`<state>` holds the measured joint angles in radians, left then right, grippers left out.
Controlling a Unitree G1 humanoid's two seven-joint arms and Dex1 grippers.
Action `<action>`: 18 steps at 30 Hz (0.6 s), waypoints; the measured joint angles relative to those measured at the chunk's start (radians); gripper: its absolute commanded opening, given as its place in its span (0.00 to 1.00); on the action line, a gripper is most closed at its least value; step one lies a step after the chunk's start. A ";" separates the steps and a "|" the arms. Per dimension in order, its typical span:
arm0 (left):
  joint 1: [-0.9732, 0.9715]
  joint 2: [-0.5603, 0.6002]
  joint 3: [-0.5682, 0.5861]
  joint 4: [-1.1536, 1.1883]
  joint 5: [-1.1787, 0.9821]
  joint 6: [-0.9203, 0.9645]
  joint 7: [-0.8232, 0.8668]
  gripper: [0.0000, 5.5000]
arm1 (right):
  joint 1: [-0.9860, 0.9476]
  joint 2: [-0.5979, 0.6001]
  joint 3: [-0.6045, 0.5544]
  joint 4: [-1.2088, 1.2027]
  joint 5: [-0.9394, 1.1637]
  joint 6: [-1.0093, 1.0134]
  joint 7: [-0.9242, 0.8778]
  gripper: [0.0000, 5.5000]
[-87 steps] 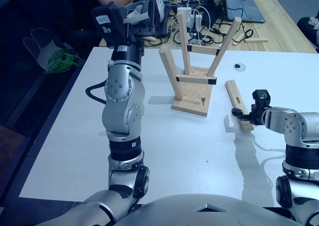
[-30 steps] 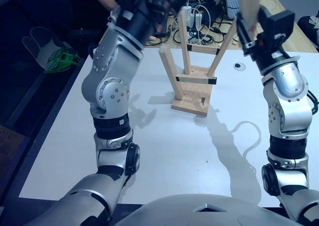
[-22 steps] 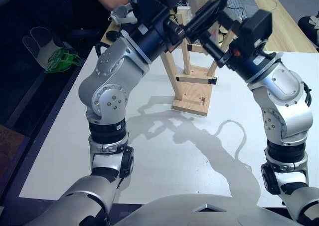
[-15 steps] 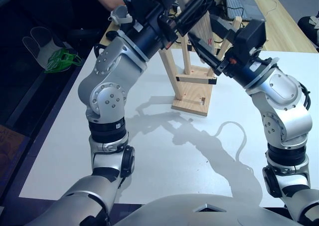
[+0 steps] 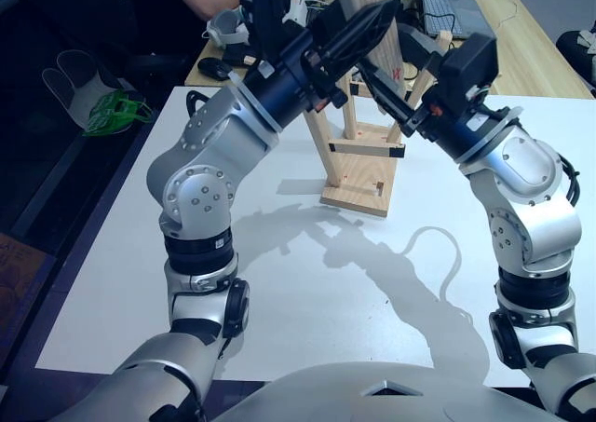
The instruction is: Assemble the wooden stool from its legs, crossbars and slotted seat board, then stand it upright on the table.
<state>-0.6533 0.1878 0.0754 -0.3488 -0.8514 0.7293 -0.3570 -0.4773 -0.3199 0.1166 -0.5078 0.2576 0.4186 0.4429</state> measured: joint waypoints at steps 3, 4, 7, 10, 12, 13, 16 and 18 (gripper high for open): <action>-0.008 0.001 -0.008 0.006 0.016 0.000 0.011 0.20 | 0.000 0.000 0.001 0.000 -0.010 0.005 -0.010 0.37; -0.013 0.001 -0.013 0.009 0.019 0.000 0.019 0.20 | 0.000 0.000 0.002 0.001 -0.011 0.007 -0.015 0.37; -0.024 0.002 -0.021 0.016 0.036 0.000 0.022 0.20 | 0.000 0.001 0.002 0.002 -0.021 0.006 -0.022 0.37; -0.028 0.002 -0.020 0.022 0.036 0.004 0.024 0.19 | 0.000 0.001 0.003 0.005 -0.034 0.005 -0.024 0.44; -0.033 0.002 -0.012 0.035 0.036 0.009 0.042 0.18 | -0.001 0.000 0.005 0.007 -0.043 -0.002 -0.022 0.50; -0.037 0.003 0.009 0.048 0.034 0.016 0.060 0.18 | -0.001 -0.009 0.010 0.010 -0.049 -0.006 -0.012 0.52; -0.062 0.007 0.042 0.063 0.014 0.033 0.078 0.18 | 0.000 -0.046 0.016 0.026 -0.040 0.005 0.044 0.60; -0.112 0.023 0.073 0.091 -0.001 0.043 0.080 0.18 | 0.002 -0.085 -0.012 0.041 0.022 0.072 0.098 0.67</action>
<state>-0.7655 0.2111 0.1485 -0.2581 -0.8524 0.7728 -0.2769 -0.4757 -0.4050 0.1048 -0.4670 0.2796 0.4905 0.5408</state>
